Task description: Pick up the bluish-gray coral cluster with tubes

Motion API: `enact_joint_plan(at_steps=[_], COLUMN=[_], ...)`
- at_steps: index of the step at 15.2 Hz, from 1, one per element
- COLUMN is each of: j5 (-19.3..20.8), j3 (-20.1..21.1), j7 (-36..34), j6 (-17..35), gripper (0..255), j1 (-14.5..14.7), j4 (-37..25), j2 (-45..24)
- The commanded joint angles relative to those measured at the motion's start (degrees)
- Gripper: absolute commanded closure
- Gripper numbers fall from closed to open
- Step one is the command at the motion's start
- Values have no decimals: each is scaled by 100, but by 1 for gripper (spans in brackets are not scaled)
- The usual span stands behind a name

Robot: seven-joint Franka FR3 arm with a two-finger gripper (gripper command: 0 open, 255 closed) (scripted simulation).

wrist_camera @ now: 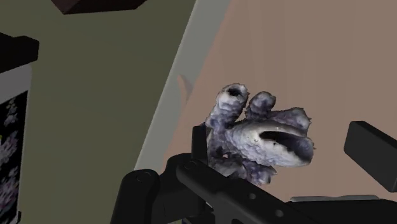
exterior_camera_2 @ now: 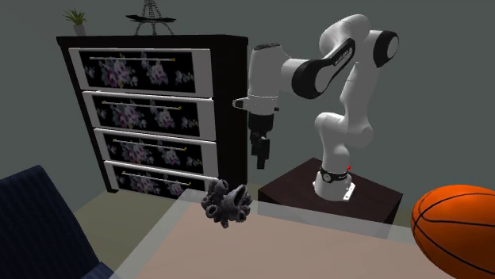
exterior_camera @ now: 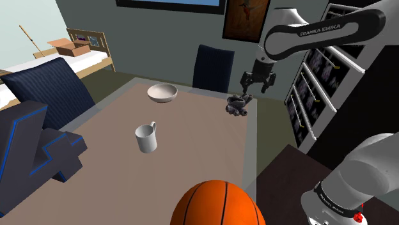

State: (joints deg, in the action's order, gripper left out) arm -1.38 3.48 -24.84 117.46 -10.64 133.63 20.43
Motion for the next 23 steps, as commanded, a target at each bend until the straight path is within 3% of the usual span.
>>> enact_joint_plan(at_steps=[1, 9, 19, 20, 23], j5=[6, 97, 110, 110, 109], j3=[-3, -144, -147, -148, -151], j7=[-311, -1436, -1451, -1448, -1442], j6=[408, 1695, 2286, 2292, 2284], gripper=[0, 0, 0, 255, 255], j1=[-107, -494, -492, -493, -496], j4=[-42, -566, -288, -286, -296], j2=[-311, -1659, -1970, -1974, -1975])
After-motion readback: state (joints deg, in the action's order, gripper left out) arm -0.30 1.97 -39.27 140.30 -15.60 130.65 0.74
